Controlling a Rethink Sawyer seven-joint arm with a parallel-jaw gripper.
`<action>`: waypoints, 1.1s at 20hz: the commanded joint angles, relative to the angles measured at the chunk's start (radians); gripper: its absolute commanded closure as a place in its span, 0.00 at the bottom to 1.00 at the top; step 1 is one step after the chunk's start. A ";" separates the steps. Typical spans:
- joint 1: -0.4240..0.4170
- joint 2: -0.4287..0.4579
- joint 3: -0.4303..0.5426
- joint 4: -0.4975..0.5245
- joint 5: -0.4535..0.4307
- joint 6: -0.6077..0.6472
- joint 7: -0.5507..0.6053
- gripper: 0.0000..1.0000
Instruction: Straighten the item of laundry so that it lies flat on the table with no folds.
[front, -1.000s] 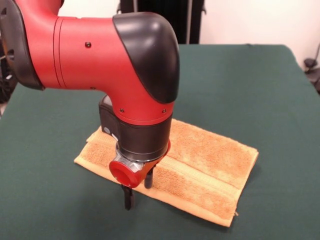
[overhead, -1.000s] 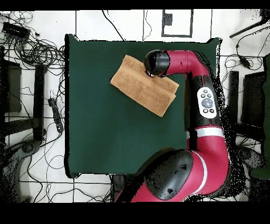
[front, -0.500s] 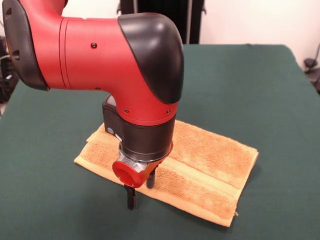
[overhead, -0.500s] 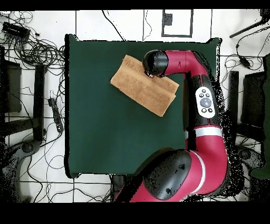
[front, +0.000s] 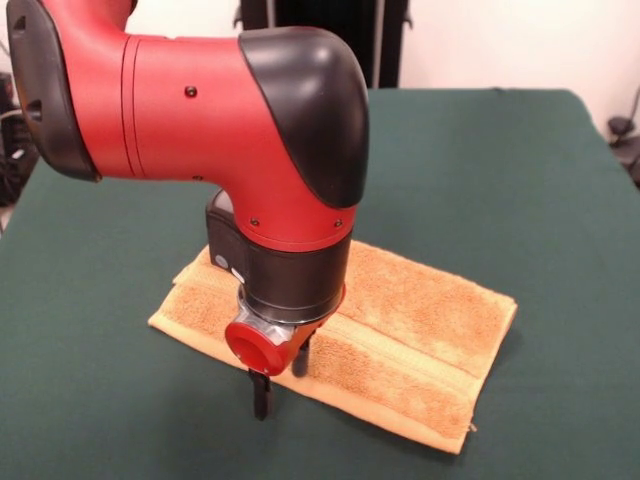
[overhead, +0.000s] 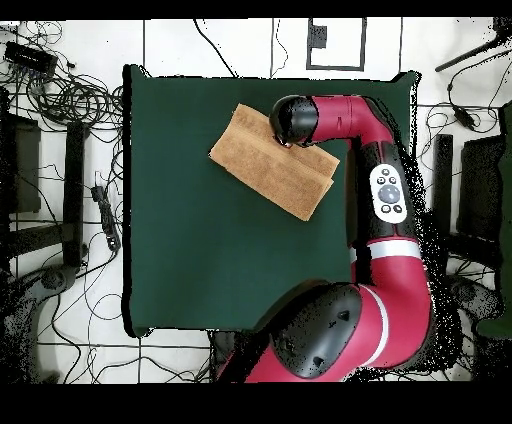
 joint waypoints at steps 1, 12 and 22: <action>0.053 0.053 -0.019 0.098 -0.045 -0.049 -0.094 0.00; 0.060 0.085 -0.025 0.076 -0.039 -0.003 -0.106 0.00; 0.075 0.119 -0.033 0.035 -0.035 0.053 -0.119 0.00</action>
